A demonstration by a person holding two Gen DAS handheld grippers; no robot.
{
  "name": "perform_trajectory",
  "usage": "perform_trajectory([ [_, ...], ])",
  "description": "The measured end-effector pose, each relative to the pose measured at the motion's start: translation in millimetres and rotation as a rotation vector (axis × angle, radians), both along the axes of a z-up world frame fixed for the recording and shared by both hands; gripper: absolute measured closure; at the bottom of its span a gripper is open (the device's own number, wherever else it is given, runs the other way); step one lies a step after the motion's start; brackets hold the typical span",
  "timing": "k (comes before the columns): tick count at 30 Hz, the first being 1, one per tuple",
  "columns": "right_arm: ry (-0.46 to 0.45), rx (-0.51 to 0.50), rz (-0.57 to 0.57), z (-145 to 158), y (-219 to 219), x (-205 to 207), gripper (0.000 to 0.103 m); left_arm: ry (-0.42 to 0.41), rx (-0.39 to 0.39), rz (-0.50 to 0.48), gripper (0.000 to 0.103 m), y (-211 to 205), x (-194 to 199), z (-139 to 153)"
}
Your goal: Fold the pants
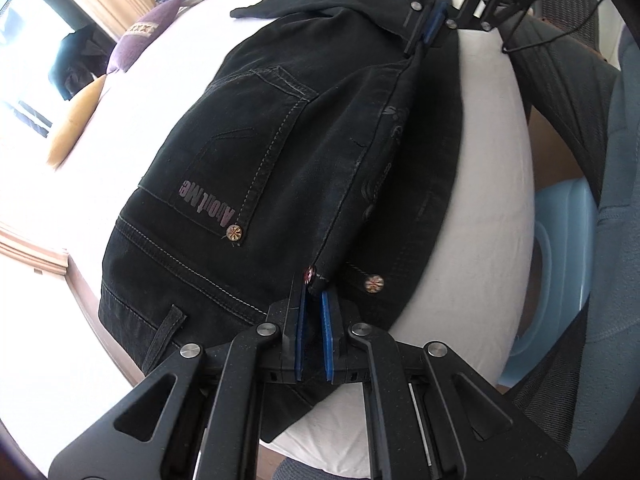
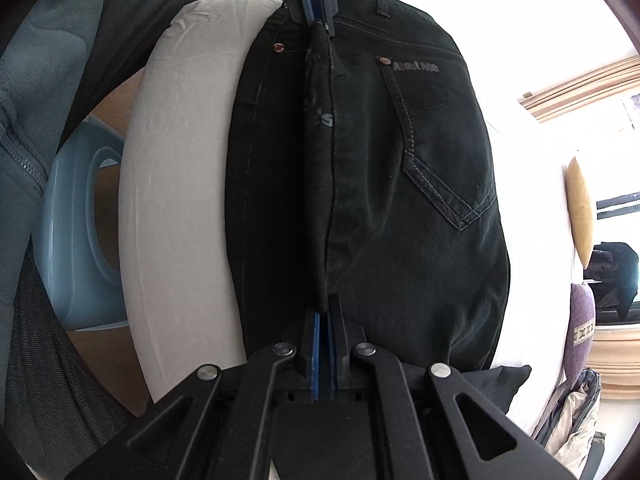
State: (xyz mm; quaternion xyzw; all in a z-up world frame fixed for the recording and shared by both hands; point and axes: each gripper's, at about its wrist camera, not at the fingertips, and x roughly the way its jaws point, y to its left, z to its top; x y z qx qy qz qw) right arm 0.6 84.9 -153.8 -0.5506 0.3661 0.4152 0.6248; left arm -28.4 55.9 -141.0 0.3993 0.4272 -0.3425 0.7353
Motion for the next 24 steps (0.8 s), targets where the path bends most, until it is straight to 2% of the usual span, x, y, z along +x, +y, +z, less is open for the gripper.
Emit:
perform_trajectory([
  [8,-0.025,-0.014,0.006,-0.7,0.6,-14.7,0.099,0.011,-0.002,-0.010,0.098,3.4,6.7,1.4],
  [24,-0.033,-0.022,-0.050,-9.0,13.7,4.7,0.099,0.004,-0.011,0.000,0.098,5.9,-12.1,-6.4],
])
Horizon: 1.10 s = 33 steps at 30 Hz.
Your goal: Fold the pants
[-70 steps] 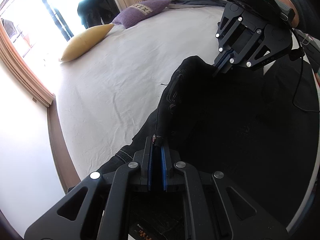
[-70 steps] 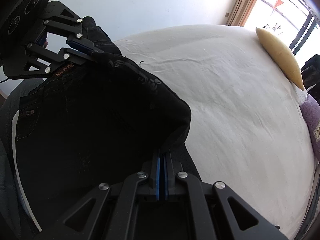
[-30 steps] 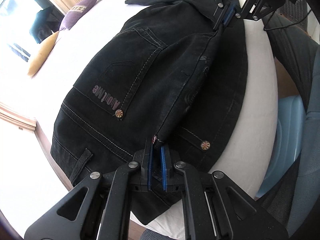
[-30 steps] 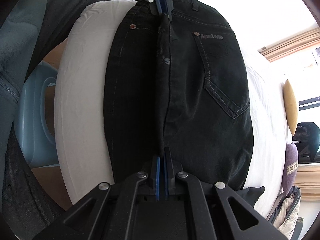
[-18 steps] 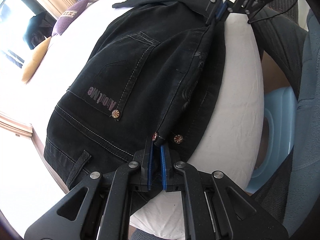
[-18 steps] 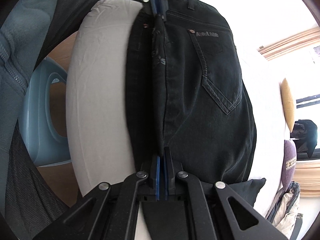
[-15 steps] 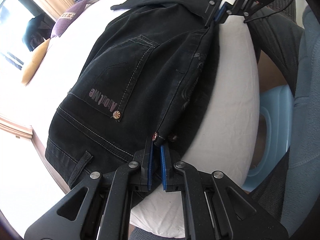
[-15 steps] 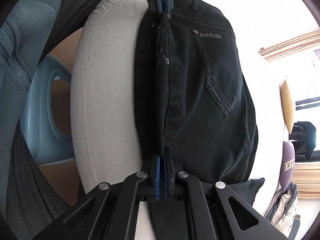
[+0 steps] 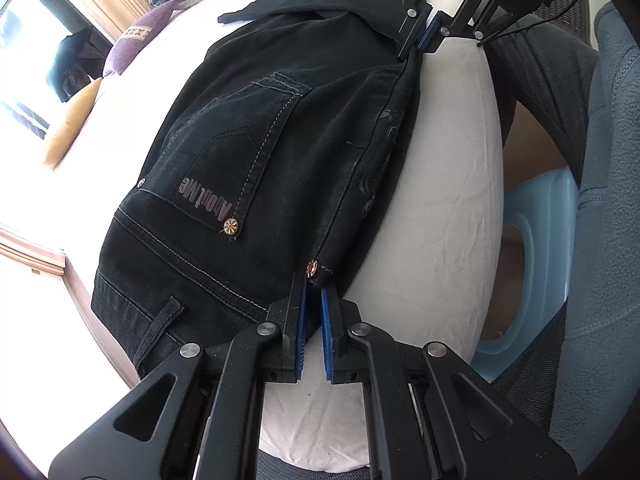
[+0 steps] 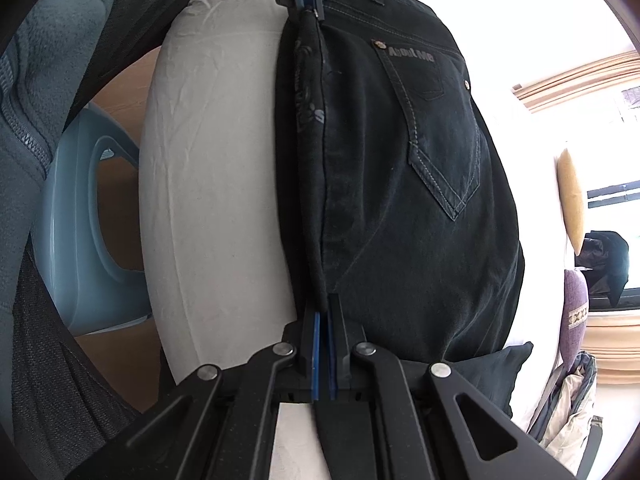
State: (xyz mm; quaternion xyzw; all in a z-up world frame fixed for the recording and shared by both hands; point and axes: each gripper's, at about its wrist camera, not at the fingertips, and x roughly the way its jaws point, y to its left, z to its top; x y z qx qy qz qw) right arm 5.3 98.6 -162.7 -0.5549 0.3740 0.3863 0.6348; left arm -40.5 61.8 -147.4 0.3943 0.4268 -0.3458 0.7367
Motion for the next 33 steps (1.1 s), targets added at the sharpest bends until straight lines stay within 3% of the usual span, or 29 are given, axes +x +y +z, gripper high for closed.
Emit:
perform_trajectory([
  [8,-0.028,0.058,-0.095,-11.7,1.7,5.4,0.095,-0.010,0.006,0.054,0.091,0.6,0.4,-8.8],
  [10,-0.041,0.094,-0.147,-12.4,-4.4,-5.3,0.088,0.013,0.034,0.061,0.090,2.8,-1.4,-0.7],
  [12,-0.063,0.123,-0.207,-8.7,-8.6,-0.9,0.062,0.050,0.065,0.046,0.089,5.7,-6.1,11.7],
  [13,-0.067,0.137,-0.238,-4.4,-12.1,1.6,0.055,0.071,0.076,0.040,0.089,7.9,-7.9,19.3],
  [15,-0.034,0.173,-0.273,5.7,-20.0,6.1,0.031,0.103,0.084,0.040,0.089,11.5,-7.6,33.5],
  [17,-0.036,0.206,-0.286,16.0,-22.5,5.6,0.031,0.091,0.058,0.067,0.089,10.2,-0.4,48.9],
  [20,-0.041,0.268,-0.311,27.3,-21.6,7.2,0.031,0.061,-0.046,0.107,0.089,-2.0,17.9,65.6],
  [25,0.007,0.365,-0.394,20.9,-17.3,22.0,0.031,0.051,-0.199,0.194,0.089,-48.7,63.2,51.4],
  [28,0.089,0.298,-0.455,-12.4,-17.5,27.0,0.030,0.084,-0.198,0.263,0.089,-78.1,86.0,18.5],
  [30,0.085,0.341,-0.475,-8.4,-21.8,24.7,0.029,0.120,-0.153,0.280,0.090,-93.8,90.2,-6.4],
  [33,0.127,0.395,-0.501,12.5,-36.8,27.6,0.029,0.070,-0.141,0.278,0.089,-103.9,84.2,-6.8],
])
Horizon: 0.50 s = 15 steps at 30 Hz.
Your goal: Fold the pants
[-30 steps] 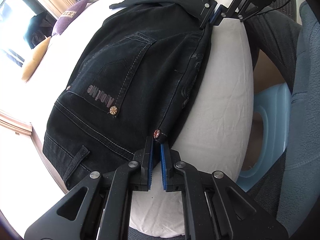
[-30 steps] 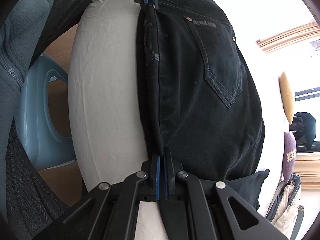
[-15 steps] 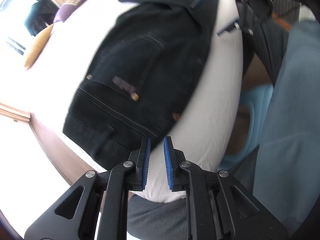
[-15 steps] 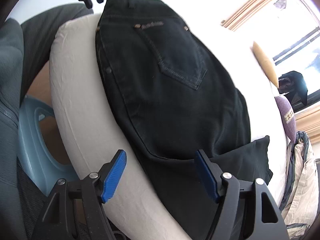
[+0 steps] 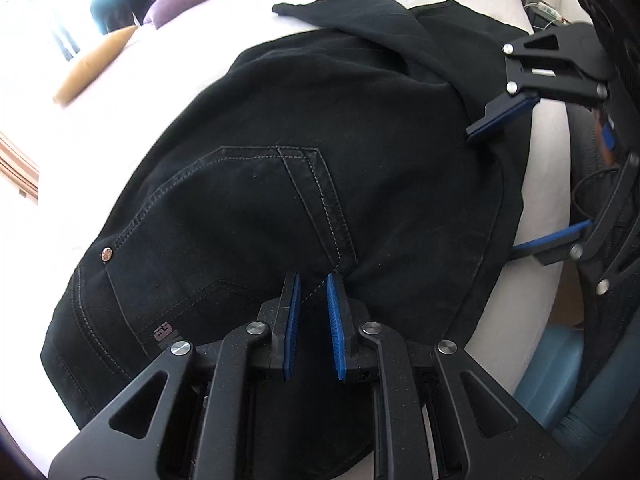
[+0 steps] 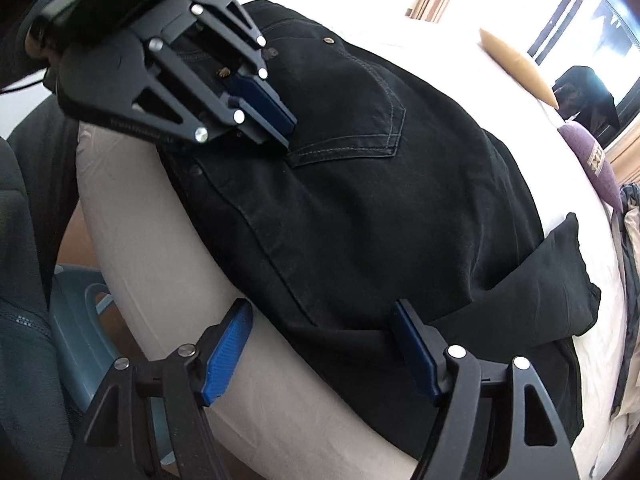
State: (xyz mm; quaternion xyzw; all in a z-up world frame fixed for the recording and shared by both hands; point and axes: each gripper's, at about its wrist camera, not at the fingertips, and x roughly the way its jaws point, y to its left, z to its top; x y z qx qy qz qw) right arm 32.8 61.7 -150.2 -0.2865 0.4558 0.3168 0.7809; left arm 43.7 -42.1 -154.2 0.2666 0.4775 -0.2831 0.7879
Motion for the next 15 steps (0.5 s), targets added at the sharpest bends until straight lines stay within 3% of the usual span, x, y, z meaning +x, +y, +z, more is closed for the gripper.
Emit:
perform_trajectory([
  [3,-0.019,0.117,-0.087,38.1,-34.5,22.8,0.029,-0.019,-0.070,0.034,0.089,3.1,5.4,26.3],
  [6,-0.058,0.228,-0.317,71.3,-85.1,80.6,0.029,-0.038,-0.144,0.082,0.089,-1.5,25.8,46.8],
  [8,-0.087,0.233,-0.501,82.4,-115.4,128.7,0.029,-0.043,-0.178,0.137,0.089,-13.1,47.2,50.2],
  [12,-0.077,0.251,-0.699,87.9,-143.7,216.3,0.029,-0.003,-0.225,0.195,0.089,-43.1,83.0,40.7],
  [15,-0.029,0.267,-0.806,77.6,-156.1,267.8,0.029,0.094,-0.206,0.224,0.089,-46.0,98.9,8.2],
])
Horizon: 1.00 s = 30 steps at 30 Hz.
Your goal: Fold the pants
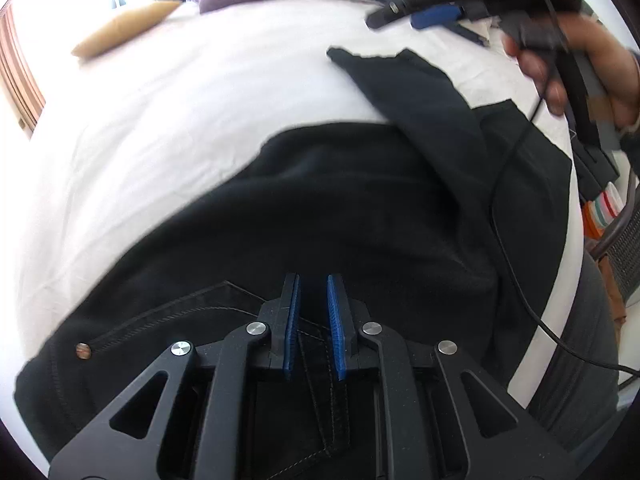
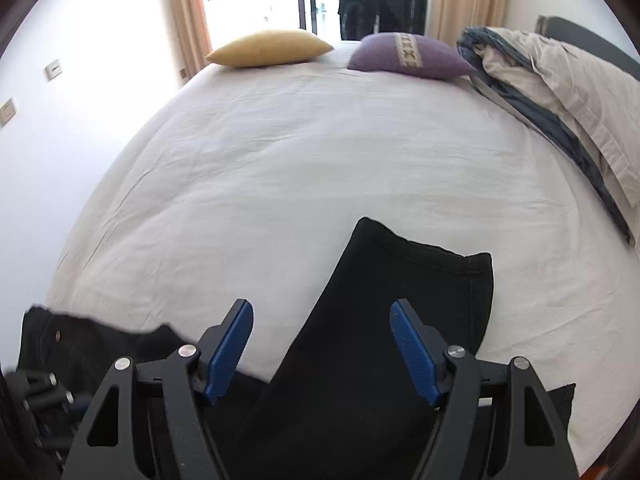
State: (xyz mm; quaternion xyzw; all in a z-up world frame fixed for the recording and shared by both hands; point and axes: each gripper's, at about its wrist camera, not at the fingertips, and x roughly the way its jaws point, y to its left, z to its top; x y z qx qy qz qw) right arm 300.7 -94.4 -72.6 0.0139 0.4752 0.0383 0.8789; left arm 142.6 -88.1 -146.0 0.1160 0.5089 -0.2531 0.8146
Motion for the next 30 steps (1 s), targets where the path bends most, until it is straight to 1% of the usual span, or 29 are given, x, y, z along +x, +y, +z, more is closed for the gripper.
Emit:
perform_trajectory([
  [1,0.024,0.003,-0.033,-6.3,-2.8,16.5,0.029,0.027,0.008,0.003,0.090,-2.0,1.6,-12.4],
  [2,0.045,-0.009,-0.059,-19.4,-3.3,29.3,0.031,0.023,0.000,0.010,0.090,-1.7,0.7,-17.9],
  [3,0.065,-0.025,-0.085,-26.8,-4.1,41.9,0.033,0.021,-0.015,0.017,0.090,0.4,-0.2,-20.1],
  [5,0.096,-0.040,-0.129,-41.1,-11.3,65.3,0.035,0.047,-0.050,0.033,0.090,10.9,-1.3,-19.6],
  [8,0.152,-0.071,-0.183,-65.9,-16.2,89.5,0.035,0.080,-0.087,0.041,0.090,17.2,4.9,-22.7],
  [11,0.222,-0.078,-0.207,-90.8,-16.3,99.4,0.035,0.073,-0.084,0.037,0.090,17.3,6.2,-23.2],
  [12,0.236,-0.065,-0.217,-97.7,-19.4,100.6,0.039,0.067,-0.079,0.036,0.090,15.9,5.6,-23.2],
  [13,0.227,-0.041,-0.230,-100.0,-23.5,100.8,0.039,0.060,-0.076,0.036,0.090,26.0,-3.1,-19.8],
  [14,0.215,-0.024,-0.241,-100.2,-27.5,99.8,0.042,0.054,-0.074,0.036,0.090,24.4,-1.4,-21.2],
  [15,0.212,-0.018,-0.248,-100.7,-30.6,98.6,0.049,0.049,-0.072,0.035,0.090,23.8,-1.5,-21.2],
  [16,0.211,-0.012,-0.251,-100.1,-34.5,98.5,0.052,0.047,-0.071,0.036,0.090,23.6,0.4,-22.1],
  [18,0.212,-0.001,-0.241,-96.8,-40.6,96.7,0.074,0.044,-0.068,0.035,0.090,22.5,2.2,-21.4],
  [19,0.212,0.011,-0.239,-94.9,-44.5,95.4,0.076,0.043,-0.067,0.036,0.090,21.6,0.0,-20.9],
  [20,0.206,0.023,-0.239,-92.1,-47.4,95.7,0.083,0.042,-0.066,0.037,0.090,21.4,0.8,-21.2],
  [21,0.190,0.040,-0.244,-86.5,-50.4,90.4,0.094,0.041,-0.064,0.037,0.090,20.4,1.1,-22.5],
  [22,0.173,0.056,-0.258,-80.4,-55.7,85.7,0.098,0.041,-0.062,0.036,0.090,19.3,1.5,-22.3],
  [25,0.091,0.148,-0.291,-53.9,-75.9,61.6,0.098,0.045,-0.060,0.037,0.090,19.9,-2.6,-20.2],
  [27,0.034,0.180,-0.320,-36.3,-96.5,39.2,0.099,0.042,-0.054,0.037,0.090,21.4,-2.5,-23.6],
  [30,-0.049,0.243,-0.383,-14.3,-135.4,-8.2,0.099,0.038,-0.037,0.038,0.090,14.9,-3.4,-23.8],
])
